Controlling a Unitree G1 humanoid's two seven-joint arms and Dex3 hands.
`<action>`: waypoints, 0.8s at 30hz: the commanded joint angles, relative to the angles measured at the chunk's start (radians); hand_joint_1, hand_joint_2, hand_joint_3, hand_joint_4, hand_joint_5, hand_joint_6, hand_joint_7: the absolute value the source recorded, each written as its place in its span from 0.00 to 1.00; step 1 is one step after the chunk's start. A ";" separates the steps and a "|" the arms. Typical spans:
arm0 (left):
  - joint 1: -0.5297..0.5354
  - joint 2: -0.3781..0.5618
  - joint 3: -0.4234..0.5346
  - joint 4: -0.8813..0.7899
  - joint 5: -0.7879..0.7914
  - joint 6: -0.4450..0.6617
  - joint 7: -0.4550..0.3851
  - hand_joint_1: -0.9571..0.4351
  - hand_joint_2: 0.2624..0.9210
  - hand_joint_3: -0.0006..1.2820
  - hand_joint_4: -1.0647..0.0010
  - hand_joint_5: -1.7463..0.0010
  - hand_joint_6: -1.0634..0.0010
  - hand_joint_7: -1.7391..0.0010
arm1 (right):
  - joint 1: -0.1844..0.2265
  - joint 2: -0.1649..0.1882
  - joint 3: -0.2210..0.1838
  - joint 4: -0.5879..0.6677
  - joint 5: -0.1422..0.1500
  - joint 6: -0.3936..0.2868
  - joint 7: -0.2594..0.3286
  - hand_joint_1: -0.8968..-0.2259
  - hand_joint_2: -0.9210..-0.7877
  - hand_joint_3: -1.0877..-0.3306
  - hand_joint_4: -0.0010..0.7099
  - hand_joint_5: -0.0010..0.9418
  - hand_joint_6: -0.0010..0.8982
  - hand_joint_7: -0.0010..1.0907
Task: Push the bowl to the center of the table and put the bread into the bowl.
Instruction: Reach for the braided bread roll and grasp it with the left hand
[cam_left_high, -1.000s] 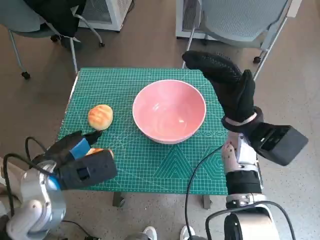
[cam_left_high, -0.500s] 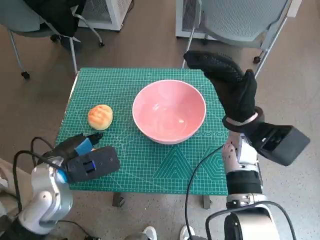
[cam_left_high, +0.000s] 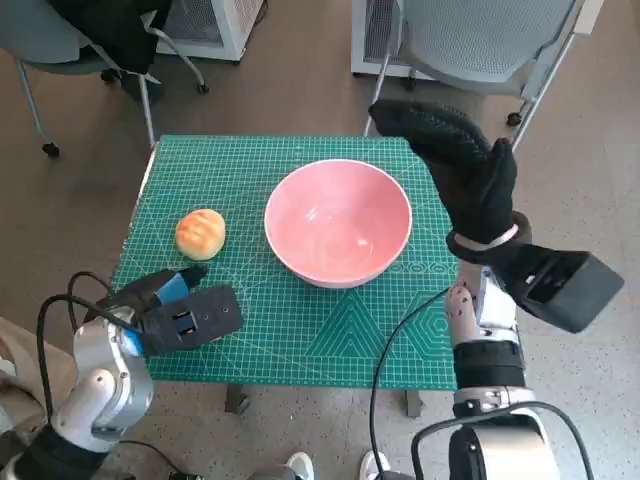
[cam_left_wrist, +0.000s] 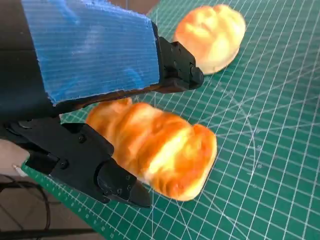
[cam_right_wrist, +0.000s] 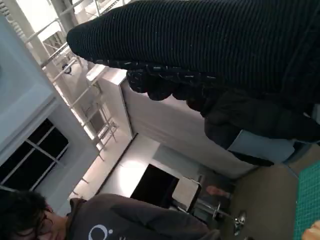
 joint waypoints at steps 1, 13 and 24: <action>-0.012 -0.007 -0.012 0.023 0.019 -0.010 0.002 0.57 0.64 0.00 0.89 1.00 0.74 1.00 | 0.015 -0.007 0.001 0.002 0.004 0.010 0.007 0.30 0.00 0.34 0.09 0.00 0.00 0.23; -0.013 -0.026 -0.025 0.092 0.028 -0.040 0.010 0.62 0.66 0.00 0.88 1.00 0.73 1.00 | 0.021 -0.006 0.004 -0.007 0.002 0.012 0.006 0.29 0.00 0.33 0.09 0.00 0.00 0.23; -0.034 -0.048 -0.025 0.190 0.027 -0.074 0.020 0.75 0.74 0.02 0.56 0.81 0.65 0.98 | 0.024 -0.006 0.004 -0.013 0.002 0.015 0.004 0.28 0.00 0.34 0.09 0.00 0.00 0.23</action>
